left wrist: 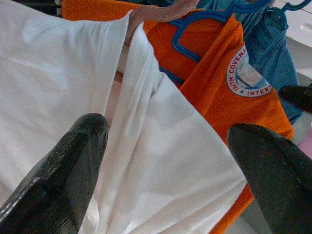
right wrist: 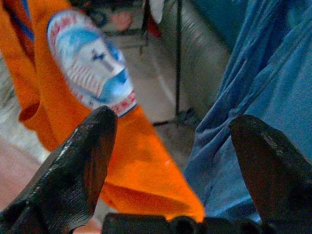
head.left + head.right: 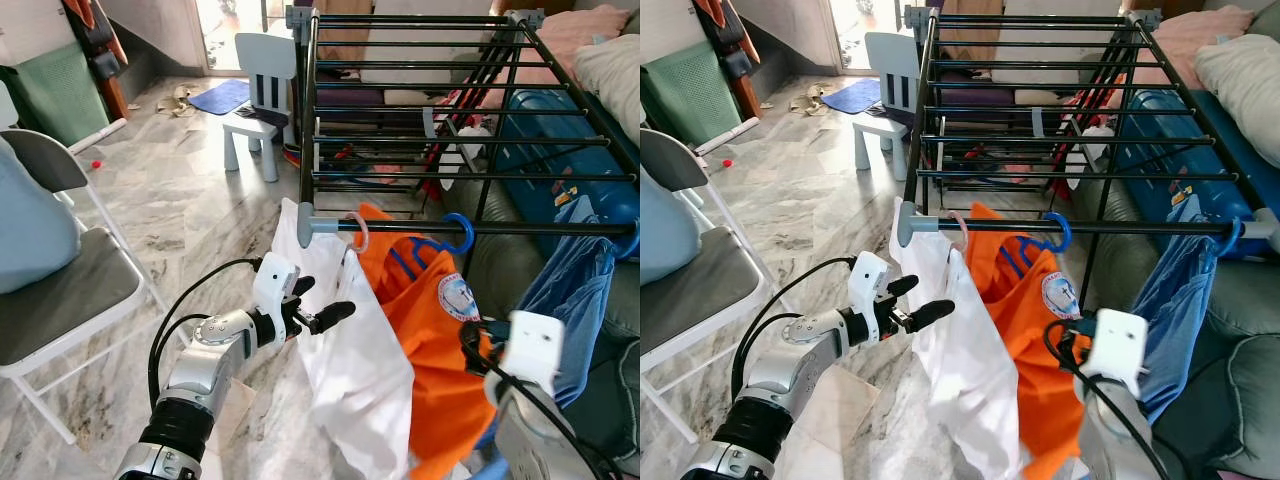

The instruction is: Hang hanger

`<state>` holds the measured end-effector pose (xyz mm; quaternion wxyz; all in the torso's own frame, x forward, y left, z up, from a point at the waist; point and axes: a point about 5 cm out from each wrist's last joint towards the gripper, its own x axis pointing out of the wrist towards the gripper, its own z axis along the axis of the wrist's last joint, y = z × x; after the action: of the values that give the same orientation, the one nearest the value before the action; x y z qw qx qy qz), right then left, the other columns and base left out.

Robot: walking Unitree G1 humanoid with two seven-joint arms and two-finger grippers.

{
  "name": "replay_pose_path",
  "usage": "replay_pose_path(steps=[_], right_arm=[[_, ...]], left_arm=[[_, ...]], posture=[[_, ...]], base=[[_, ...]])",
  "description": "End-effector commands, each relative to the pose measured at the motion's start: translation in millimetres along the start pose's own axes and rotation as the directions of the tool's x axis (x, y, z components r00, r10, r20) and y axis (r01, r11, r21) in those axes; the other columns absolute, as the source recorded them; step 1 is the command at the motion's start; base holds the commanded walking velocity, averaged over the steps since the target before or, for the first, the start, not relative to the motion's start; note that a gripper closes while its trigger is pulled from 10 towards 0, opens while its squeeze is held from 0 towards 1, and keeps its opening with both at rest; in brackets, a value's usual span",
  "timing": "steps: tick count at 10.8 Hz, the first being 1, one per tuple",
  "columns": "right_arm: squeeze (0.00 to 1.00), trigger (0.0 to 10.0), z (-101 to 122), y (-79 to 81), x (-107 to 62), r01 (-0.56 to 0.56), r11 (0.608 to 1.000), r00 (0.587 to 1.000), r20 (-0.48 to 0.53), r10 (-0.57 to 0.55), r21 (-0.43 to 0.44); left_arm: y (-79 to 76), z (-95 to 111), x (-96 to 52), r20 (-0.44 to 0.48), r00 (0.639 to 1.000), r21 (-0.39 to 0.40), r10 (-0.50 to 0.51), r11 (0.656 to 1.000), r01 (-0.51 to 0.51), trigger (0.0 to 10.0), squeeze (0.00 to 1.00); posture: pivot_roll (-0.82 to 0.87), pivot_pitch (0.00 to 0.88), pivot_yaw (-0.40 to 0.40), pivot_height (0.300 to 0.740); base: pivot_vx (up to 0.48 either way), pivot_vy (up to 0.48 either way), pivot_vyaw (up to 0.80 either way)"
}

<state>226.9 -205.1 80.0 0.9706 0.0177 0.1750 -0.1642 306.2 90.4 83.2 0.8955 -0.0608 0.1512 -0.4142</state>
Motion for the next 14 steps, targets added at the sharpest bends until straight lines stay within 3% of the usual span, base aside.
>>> replay_pose_path(steps=[1,4,6,8,9,10,11,14], right_arm=[[1.0,10.0,14,-10.0,-4.0,0.06,0.998,0.995,0.08,-0.061,0.009],[1.0,10.0,15,-48.9,-6.5,0.23,0.973,0.968,0.109,-0.227,-0.012],[1.0,10.0,20,-66.4,2.5,0.266,0.964,0.958,0.115,-0.262,-0.016],[1.0,10.0,23,-99.1,16.0,0.341,0.939,0.938,0.084,-0.336,-0.049],[1.0,10.0,22,-108.0,22.8,0.337,0.939,0.941,0.057,-0.334,-0.065],[0.63,10.0,26,-115.7,34.9,0.292,0.954,0.956,0.048,-0.289,-0.064],[0.0,10.0,29,-122.2,49.8,0.271,0.961,0.962,0.015,-0.271,-0.054],[0.0,10.0,30,-124.0,76.6,0.192,0.981,0.98,-0.053,-0.191,0.005]], left_arm=[[0.3,5,0.6,-0.001,1.0,0.029,-0.012,0.999,0.012,10.0,0.0],[-3.8,6,1.7,-0.003,0.998,0.03,-0.061,0.998,0.061,10.0,0.0],[-4.1,5,1.1,-0.011,0.997,0.032,-0.075,0.997,0.075,10.0,0.0],[-3.0,6,-0.6,-0.016,0.997,0.042,-0.073,0.996,0.073,10.0,0.0],[-2.9,6,-0.9,-0.019,0.997,0.043,-0.072,0.996,0.073,10.0,0.0],[-2.3,7,-1.7,-0.023,0.997,0.045,-0.075,0.996,0.076,10.0,0.0],[0.7,9,-4.3,-0.035,0.996,0.051,-0.078,0.996,0.08,10.0,0.0],[10.3,13,-11.8,-0.049,0.997,0.057,-0.059,0.996,0.062,10.0,0.0]], posture=[[0.03,0.0,-0.017,0.74],[0.02,0.0,-0.009,0.74],[0.03,0.0,-0.004,0.74],[0.04,0.0,-0.004,0.74],[0.04,0.0,-0.003,0.74],[0.06,0.0,0.003,0.74],[0.06,0.0,0.013,0.74],[0.09,0.0,0.029,0.74]], base=[[0.0,0.0,0.0],[0.0,0.0,0.0],[0.0,0.0,0.0],[0.0,0.0,0.0],[0.0,0.0,0.0],[0.0,0.0,0.0],[0.0,0.0,0.0],[0.0,0.0,0.0]])
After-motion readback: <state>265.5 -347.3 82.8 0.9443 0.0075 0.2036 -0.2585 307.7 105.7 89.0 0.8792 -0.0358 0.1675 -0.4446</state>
